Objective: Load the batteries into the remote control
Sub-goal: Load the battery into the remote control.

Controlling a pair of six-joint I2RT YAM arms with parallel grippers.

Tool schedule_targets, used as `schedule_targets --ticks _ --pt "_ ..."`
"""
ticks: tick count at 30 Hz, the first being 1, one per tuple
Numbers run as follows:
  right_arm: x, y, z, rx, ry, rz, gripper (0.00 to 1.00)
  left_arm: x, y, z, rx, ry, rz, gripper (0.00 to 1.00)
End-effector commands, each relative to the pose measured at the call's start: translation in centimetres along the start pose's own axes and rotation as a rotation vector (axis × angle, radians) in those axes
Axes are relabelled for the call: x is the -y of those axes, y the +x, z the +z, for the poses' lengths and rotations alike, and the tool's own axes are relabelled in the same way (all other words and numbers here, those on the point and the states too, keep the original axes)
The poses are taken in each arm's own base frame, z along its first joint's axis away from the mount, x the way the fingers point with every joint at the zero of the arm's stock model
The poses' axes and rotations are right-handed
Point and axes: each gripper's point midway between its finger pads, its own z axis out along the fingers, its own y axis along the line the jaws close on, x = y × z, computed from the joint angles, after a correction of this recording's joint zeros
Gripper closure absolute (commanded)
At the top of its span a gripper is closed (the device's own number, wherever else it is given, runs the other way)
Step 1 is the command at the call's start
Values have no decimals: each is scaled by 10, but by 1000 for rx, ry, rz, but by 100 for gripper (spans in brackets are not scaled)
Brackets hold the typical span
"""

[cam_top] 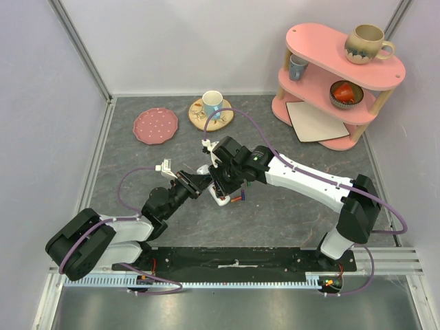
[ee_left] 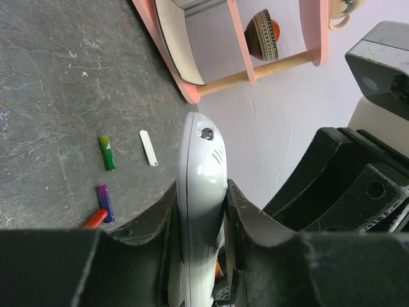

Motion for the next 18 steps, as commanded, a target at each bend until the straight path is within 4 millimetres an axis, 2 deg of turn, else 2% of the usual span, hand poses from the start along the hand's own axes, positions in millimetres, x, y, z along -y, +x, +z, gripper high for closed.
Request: schedule_targets --ticks 1,18 --pt "-21 -30 -1 114 -80 -27 73 99 -20 -4 58 352 -38 98" --pt "-18 -35 -8 122 -51 -38 68 86 -17 -1 53 307 -33 98"
